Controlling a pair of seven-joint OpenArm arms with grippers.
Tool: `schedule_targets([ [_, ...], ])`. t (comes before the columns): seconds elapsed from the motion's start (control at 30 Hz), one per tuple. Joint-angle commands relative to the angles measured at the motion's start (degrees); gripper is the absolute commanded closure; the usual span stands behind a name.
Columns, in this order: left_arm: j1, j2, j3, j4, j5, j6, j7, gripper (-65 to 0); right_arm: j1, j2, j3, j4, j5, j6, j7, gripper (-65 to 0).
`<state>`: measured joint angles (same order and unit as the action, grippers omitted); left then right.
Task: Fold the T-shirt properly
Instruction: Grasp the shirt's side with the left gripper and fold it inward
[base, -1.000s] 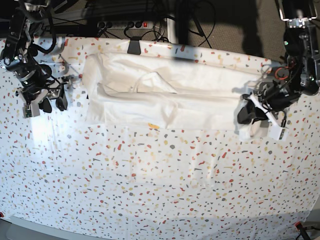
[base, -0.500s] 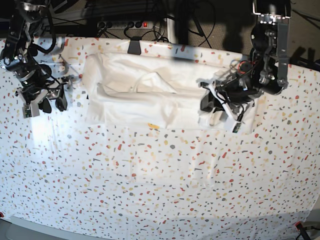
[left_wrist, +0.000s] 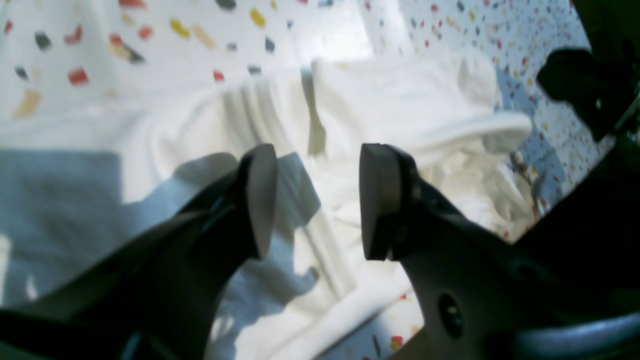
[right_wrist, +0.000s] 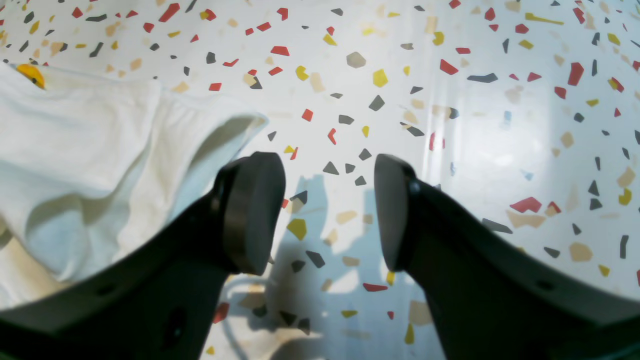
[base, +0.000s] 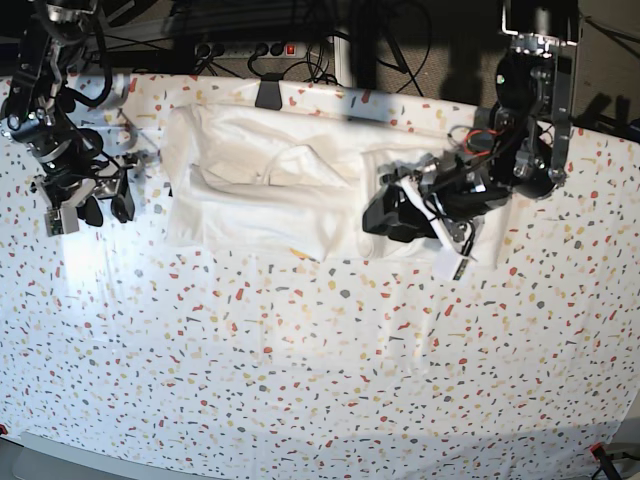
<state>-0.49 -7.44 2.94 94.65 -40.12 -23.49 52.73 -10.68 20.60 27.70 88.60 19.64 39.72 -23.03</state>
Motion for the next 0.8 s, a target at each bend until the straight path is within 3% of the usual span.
schedule_targets([
  [0.0,-1.51,-0.07,-0.24,1.01,-0.20,-0.28,-0.33,-26.6,0.52,0.96,0.37,1.03,0.70,0.13,1.01,-32.3],
  [0.17,-4.11,-0.44,-0.26,1.01,8.83,-0.26,-0.94,-26.6,0.52,1.01,0.39,1.03,3.02,0.11,-4.17,-32.3],
  [0.33,-4.26,-4.39,-0.26,1.01,16.65,-0.22,-7.02,-26.6,2.25,0.98,0.39,1.01,11.67,0.28,-18.60,-32.3],
  [0.43,-4.26,-6.82,-0.26,1.01,16.70,-0.11,-7.43,-26.6,4.90,0.98,0.39,0.90,19.28,0.28,-28.98,-32.3],
  [0.6,-4.26,-10.80,-0.26,0.96,16.70,1.42,-7.63,-26.6,6.40,0.96,0.37,0.90,35.26,0.28,-41.20,-32.3],
  [0.77,-4.24,-12.79,-0.26,0.96,16.61,1.90,-8.26,-26.6,6.47,0.94,0.37,-0.35,36.48,0.28,-42.53,-32.3],
])
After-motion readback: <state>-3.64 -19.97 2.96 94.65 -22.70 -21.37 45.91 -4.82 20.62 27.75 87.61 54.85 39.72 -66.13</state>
